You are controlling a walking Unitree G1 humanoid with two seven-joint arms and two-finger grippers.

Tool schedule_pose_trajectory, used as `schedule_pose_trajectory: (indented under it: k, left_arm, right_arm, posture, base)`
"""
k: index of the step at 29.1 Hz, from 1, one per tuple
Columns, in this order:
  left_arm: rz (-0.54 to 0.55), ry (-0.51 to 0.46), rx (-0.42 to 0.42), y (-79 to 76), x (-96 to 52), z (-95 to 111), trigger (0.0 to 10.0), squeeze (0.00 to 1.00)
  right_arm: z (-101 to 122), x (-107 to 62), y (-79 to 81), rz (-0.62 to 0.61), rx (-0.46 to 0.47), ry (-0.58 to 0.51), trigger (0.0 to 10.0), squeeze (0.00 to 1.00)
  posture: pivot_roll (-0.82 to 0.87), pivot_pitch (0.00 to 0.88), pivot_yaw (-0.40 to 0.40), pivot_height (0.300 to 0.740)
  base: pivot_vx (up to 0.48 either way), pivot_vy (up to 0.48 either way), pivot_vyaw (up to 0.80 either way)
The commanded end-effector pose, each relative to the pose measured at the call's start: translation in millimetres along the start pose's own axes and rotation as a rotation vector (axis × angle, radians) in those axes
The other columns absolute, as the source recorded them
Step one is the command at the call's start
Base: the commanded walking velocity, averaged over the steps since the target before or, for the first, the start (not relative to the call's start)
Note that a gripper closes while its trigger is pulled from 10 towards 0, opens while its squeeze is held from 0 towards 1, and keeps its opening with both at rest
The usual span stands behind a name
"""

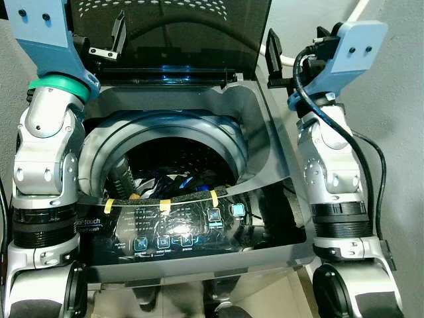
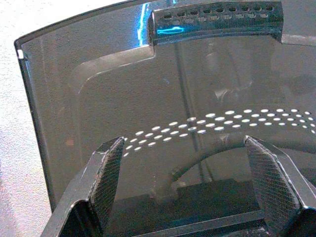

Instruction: Clothes washing

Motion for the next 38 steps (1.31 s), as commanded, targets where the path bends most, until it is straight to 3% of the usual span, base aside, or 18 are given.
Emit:
schedule_pose_trajectory:
  k: [1, 38]
  left_arm:
    - [-0.001, 0.003, -0.009, -2.6, 0.8, -0.6, 10.0, 0.0]
    - [-0.002, 0.004, -0.008, -7.2, 1.5, -0.7, 10.0, 0.0]
  right_arm:
    - [-1.6, -3.0, -2.1, -0.007, 0.002, 0.007, 10.0, 0.0]
    - [-7.6, -6.3, 3.5, 0.028, -0.01, 0.039, 10.0, 0.0]
  posture:
    - [0.07, 0.057, -0.025, 0.74]
    - [0.06, 0.062, -0.023, 0.74]
  base:
    - [-0.262, 0.0, 0.0]
    - [-0.306, 0.0, 0.0]
Point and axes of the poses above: a point about 5 cm out from each wrist's last joint towards the gripper, its own x axis pointing out of the wrist towards the gripper, its own z axis along the axis of the wrist's last joint, y = z × x, the point moved 6 cm from there along x, pointing out of the wrist towards the gripper, and after that the axes turned 14 degrees about x, right-handed, at the moved point
